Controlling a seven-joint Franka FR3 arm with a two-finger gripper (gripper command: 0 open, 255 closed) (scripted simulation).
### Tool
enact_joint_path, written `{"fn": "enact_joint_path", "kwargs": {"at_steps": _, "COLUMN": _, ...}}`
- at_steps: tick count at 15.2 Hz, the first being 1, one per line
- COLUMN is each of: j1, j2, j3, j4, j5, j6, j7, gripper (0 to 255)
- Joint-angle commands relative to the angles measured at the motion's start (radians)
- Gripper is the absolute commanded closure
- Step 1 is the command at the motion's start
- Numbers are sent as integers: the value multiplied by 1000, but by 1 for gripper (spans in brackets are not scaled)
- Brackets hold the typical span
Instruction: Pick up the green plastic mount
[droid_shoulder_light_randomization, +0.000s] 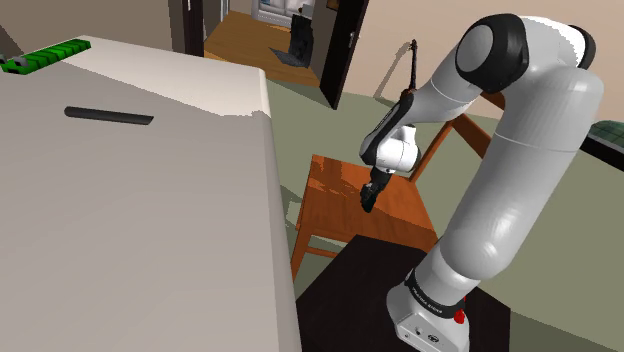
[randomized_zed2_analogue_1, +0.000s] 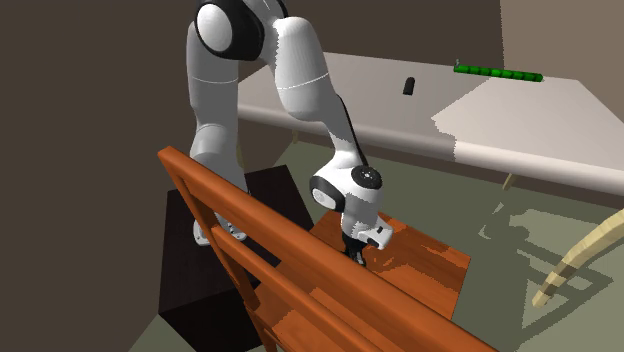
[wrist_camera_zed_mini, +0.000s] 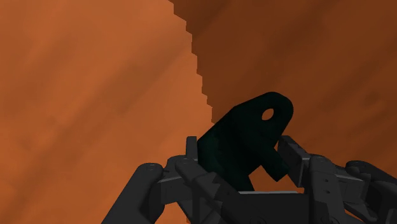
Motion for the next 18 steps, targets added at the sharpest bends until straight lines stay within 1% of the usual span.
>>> {"fn": "enact_joint_path", "kwargs": {"at_steps": 1, "j1": 0, "j2": 1, "j3": 0, "j4": 0, "j5": 0, "j6": 0, "j7": 0, "gripper": 255}}
{"fn": "enact_joint_path", "kwargs": {"at_steps": 5, "j1": 0, "j2": 1, "j3": 0, "j4": 1, "j5": 0, "j6": 0, "j7": 0, "gripper": 255}}
{"fn": "enact_joint_path", "kwargs": {"at_steps": 8, "j1": 35, "j2": -54, "j3": -53, "j4": -8, "j5": -86, "j6": -38, "j7": 63, "gripper": 255}}
{"fn": "enact_joint_path", "kwargs": {"at_steps": 11, "j1": 59, "j2": -112, "j3": -95, "j4": -14, "j5": -175, "j6": -78, "j7": 127, "gripper": 255}}
{"fn": "enact_joint_path", "kwargs": {"at_steps": 14, "j1": 68, "j2": -170, "j3": -119, "j4": -16, "j5": -261, "j6": -121, "j7": 188, "gripper": 255}}
{"fn": "enact_joint_path", "kwargs": {"at_steps": 18, "j1": 63, "j2": -245, "j3": -130, "j4": -12, "j5": -356, "j6": -185, "j7": 257, "gripper": 255}}
